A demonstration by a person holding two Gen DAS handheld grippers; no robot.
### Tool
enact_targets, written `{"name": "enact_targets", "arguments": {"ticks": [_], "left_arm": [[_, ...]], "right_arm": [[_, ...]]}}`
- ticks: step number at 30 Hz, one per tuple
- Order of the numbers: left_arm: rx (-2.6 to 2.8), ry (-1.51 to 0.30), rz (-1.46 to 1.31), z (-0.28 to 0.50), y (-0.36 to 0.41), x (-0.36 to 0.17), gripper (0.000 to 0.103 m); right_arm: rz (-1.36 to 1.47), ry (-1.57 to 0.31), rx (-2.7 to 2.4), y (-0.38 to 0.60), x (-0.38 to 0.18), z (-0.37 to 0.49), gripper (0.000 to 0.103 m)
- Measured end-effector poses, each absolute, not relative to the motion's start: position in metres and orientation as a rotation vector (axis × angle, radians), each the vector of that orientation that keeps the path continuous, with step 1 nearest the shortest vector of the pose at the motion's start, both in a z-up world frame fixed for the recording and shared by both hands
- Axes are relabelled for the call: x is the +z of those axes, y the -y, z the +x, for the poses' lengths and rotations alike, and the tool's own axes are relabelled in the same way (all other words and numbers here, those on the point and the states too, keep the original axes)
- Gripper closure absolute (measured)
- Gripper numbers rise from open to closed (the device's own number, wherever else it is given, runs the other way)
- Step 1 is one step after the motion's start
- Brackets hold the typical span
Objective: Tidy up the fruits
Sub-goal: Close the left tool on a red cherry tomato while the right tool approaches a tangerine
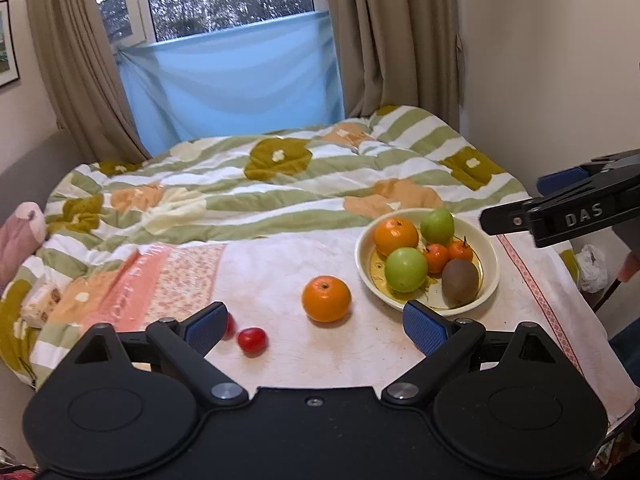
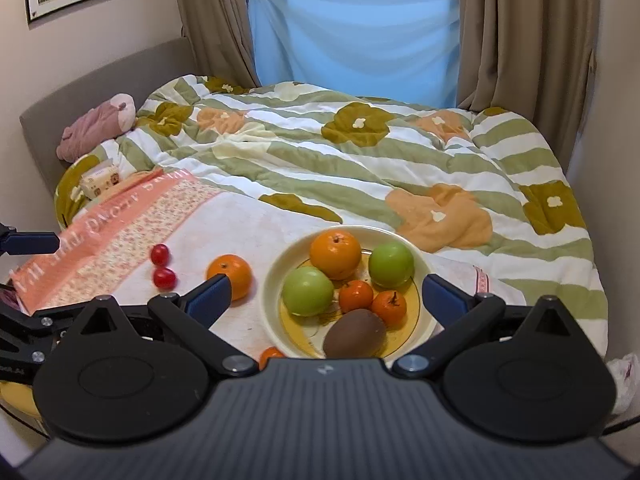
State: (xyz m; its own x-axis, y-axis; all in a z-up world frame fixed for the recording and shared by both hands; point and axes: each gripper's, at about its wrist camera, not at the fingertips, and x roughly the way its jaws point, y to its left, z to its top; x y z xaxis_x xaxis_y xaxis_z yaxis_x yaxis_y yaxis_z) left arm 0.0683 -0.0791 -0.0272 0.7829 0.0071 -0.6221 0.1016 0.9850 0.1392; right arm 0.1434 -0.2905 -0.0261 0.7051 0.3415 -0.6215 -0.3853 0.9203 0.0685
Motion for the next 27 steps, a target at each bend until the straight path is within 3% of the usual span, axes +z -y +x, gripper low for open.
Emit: {"name": "enact_targets", "arguments": {"ticks": [12,27], "left_arm": [[-0.054,-0.596,0.161,0.053,0.021,0.012,0.0],[-0.275,-0.678,0.184,0.103,-0.046,-0.02,0.0]], "right_arm": [[0.028,-0.677,0.339,0.27,0.018,0.103,0.0],[0.11,-0.7,0.055,0.212,-0.012,0.087,0.0]]}}
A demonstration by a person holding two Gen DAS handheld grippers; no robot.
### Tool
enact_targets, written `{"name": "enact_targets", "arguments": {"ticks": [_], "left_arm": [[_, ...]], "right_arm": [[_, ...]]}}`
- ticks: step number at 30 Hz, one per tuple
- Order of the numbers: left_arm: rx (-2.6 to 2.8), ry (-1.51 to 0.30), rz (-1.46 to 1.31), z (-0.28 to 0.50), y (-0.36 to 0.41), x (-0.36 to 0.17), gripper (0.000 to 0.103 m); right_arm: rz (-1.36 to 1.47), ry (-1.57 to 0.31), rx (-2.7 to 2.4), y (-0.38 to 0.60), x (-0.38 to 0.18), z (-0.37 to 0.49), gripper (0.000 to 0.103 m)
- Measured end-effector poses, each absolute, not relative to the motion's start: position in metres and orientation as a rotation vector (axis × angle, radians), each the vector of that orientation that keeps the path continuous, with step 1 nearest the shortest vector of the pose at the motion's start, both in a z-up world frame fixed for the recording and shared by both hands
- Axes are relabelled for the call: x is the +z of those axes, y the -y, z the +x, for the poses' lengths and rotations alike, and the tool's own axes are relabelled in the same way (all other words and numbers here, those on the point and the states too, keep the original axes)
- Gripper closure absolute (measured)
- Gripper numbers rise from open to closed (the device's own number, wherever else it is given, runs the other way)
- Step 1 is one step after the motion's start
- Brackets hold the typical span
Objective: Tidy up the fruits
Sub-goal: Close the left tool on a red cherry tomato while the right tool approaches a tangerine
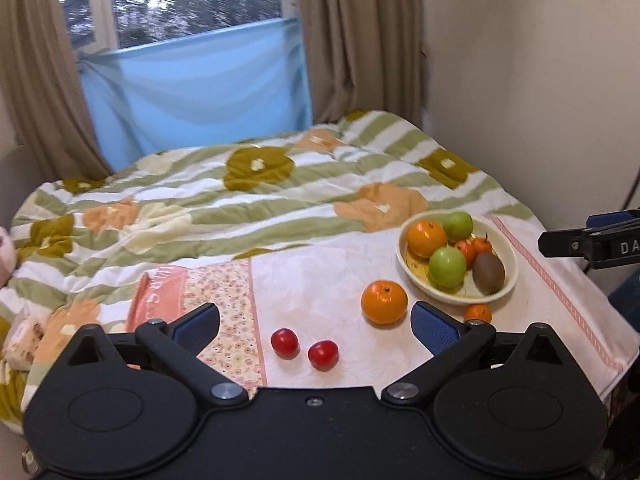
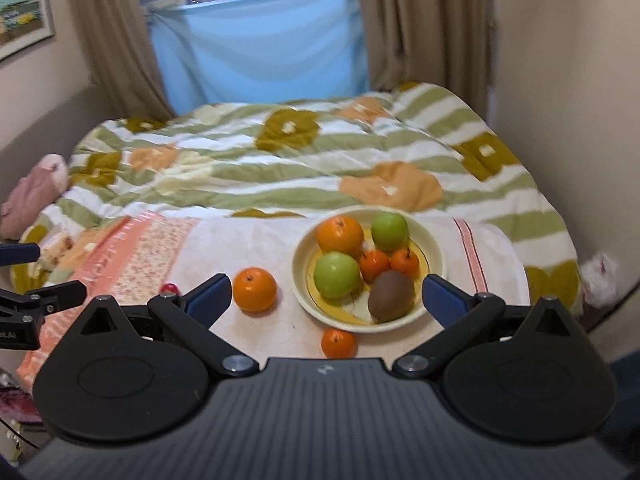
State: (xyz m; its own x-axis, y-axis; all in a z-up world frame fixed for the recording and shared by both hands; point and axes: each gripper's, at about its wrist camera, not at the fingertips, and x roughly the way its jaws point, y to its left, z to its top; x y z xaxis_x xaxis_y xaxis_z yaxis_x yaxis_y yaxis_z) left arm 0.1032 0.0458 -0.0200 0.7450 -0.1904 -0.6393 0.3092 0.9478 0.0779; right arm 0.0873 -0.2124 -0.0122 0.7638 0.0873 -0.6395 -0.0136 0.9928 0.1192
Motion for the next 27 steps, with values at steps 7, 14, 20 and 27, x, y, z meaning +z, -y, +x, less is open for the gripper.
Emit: {"name": "enact_targets", "arguments": {"ticks": [7,14,20,27], "left_arm": [[-0.403,-0.748,0.238,0.138,-0.054,-0.059,0.007],[-0.506,-0.806,0.298,0.17,-0.046,-0.103,0.015],[-0.541,-0.826,0.407,0.185,-0.033,-0.137,0.032],[-0.57,-0.841,0.462,0.196,-0.028,-0.159,0.042]], "right_arm": [[0.17,-0.778,-0.065,0.193,-0.056,0.098,0.0],[0.21,-0.83,-0.153,0.181,-0.097,0.112,0.0],[0.216,-0.859,-0.196,0.18,-0.124,0.125,0.0],[0.217,-0.895,-0.202,0.177,-0.146,0.135,0.004]]}}
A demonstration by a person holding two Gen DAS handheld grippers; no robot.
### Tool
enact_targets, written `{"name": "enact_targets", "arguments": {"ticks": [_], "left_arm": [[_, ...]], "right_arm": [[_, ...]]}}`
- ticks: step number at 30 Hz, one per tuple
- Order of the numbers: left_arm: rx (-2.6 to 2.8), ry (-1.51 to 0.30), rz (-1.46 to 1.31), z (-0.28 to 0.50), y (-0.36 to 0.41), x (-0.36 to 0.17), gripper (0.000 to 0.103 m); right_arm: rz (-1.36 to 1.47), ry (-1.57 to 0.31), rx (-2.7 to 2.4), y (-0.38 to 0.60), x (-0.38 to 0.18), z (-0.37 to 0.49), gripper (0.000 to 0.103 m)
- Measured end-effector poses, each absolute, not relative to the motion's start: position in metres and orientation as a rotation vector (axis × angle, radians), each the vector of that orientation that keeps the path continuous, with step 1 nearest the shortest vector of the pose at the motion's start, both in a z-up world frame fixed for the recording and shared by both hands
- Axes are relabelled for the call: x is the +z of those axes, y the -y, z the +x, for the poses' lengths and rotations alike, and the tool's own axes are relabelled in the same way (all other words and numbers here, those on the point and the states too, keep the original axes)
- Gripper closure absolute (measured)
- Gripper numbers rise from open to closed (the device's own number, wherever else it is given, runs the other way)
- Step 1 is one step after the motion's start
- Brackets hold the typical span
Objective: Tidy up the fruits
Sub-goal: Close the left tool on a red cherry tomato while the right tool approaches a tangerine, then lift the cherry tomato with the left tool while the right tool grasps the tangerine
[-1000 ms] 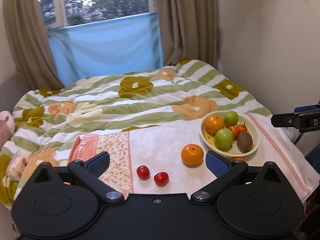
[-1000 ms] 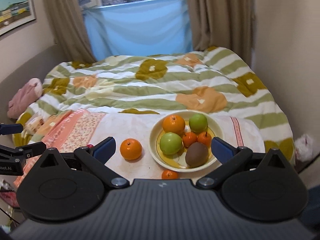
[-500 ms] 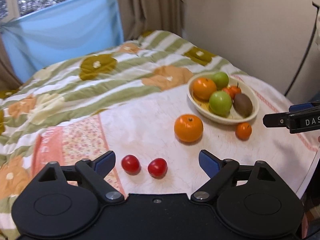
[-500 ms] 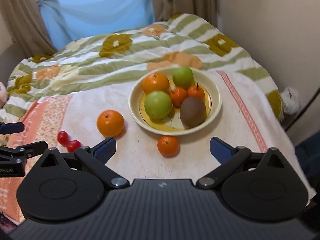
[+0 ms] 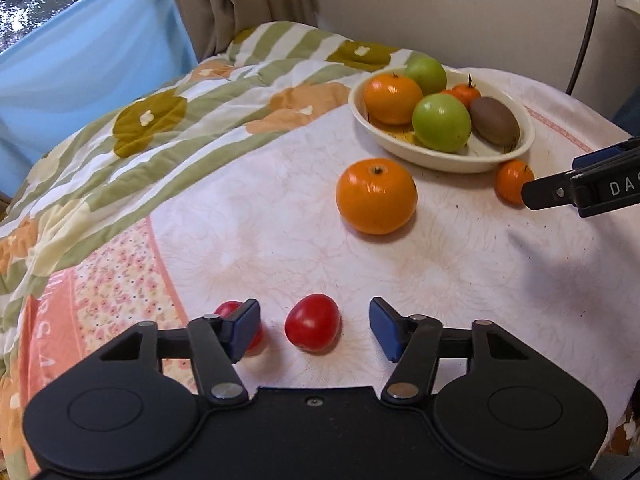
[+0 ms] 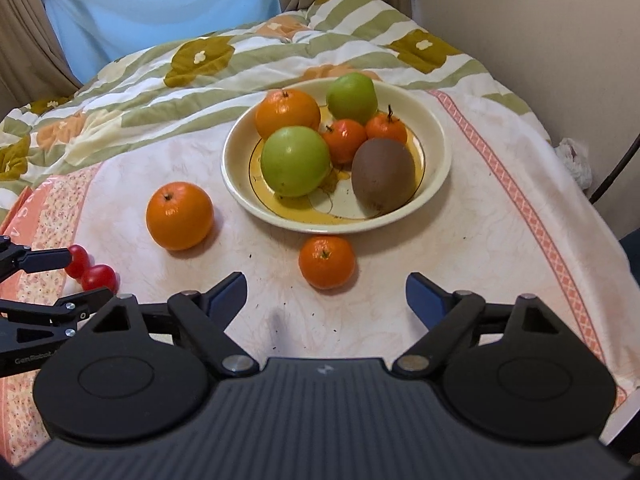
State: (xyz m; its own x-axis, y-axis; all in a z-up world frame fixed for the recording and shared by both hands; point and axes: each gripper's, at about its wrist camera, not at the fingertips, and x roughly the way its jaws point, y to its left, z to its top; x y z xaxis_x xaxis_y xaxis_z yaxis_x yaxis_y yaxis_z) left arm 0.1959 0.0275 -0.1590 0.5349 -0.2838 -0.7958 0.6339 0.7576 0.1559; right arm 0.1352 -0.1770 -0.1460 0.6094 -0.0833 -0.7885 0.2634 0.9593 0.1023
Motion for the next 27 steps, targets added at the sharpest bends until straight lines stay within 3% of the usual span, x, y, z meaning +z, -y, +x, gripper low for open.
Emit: {"name": "enact_targets", "arguments": {"ticks": [8,13,27], "left_arm": [[-0.576,-0.871,0.477,0.203,-0.023,-0.171,0.056],[-0.582,-0.888,0.462,0.204,-0.025,-0.173,0.069],[-0.565,-0.909,0.397,0.197,-0.035,-0.166,0.069]], "right_arm": [[0.196,-0.91,-0.193,0.169,-0.156,0.141,0.006],[0.198,-0.924,-0.177,0.165,-0.16,0.142,0.019],[0.176,-0.941,-0.179,0.172,-0.169,0.15,0.034]]}}
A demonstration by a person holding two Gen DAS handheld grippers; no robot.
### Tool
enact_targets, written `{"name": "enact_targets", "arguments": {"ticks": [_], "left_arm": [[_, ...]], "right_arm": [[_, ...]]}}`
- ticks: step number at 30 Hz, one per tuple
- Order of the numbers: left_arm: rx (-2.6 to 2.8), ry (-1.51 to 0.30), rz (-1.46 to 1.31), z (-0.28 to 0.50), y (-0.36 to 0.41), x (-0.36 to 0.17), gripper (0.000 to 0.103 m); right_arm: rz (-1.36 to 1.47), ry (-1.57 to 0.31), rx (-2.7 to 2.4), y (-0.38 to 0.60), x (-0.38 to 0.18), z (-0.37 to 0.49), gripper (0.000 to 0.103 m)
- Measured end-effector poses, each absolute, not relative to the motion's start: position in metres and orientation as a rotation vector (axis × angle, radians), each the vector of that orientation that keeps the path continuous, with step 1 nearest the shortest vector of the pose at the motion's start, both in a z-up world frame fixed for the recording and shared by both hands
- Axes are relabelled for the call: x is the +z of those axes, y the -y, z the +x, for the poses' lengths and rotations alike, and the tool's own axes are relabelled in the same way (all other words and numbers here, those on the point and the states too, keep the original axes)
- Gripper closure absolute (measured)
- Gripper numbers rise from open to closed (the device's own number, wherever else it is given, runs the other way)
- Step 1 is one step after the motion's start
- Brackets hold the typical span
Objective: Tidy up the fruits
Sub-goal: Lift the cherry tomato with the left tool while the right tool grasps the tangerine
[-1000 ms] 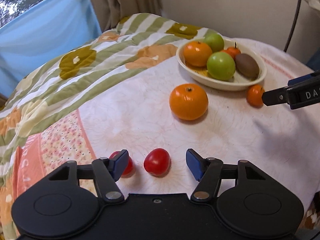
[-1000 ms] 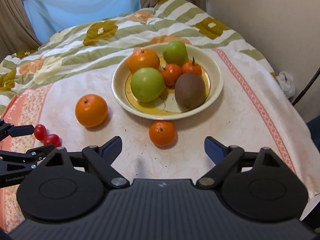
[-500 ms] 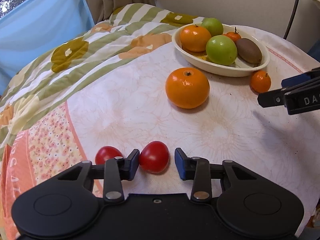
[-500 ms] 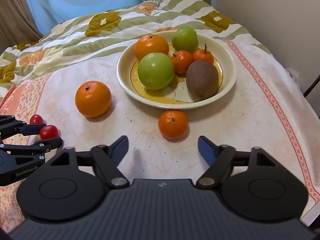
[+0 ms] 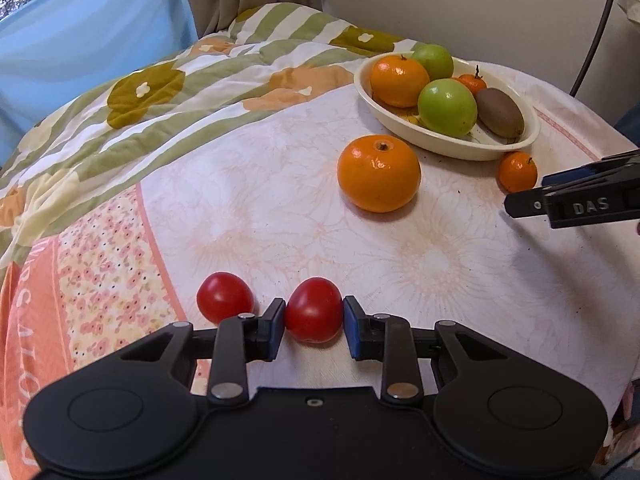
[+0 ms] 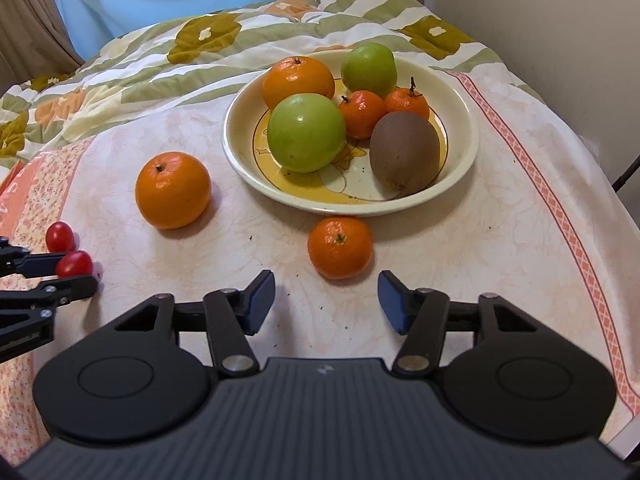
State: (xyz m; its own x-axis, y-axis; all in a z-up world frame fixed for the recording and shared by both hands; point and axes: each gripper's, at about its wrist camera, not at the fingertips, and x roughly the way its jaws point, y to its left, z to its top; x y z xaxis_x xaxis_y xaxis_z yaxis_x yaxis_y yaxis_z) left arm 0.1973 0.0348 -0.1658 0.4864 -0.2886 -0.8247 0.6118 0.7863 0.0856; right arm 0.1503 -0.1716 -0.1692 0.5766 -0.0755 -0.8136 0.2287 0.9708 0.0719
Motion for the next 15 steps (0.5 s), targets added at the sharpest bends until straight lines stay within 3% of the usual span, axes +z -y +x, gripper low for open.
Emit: {"name": "enact_targets", "arguments": {"ticks": [8,15], "left_arm": [[-0.548,-0.888,0.376,0.191,-0.036,-0.156,0.069],[-0.539,-0.871,0.364,0.187,-0.032,-0.149,0.069]], "right_arm": [[0.16,-0.935,-0.177,0.18,-0.172,0.163,0.047],[0.135,-0.934,-0.16,0.181,-0.174,0.168,0.051]]}}
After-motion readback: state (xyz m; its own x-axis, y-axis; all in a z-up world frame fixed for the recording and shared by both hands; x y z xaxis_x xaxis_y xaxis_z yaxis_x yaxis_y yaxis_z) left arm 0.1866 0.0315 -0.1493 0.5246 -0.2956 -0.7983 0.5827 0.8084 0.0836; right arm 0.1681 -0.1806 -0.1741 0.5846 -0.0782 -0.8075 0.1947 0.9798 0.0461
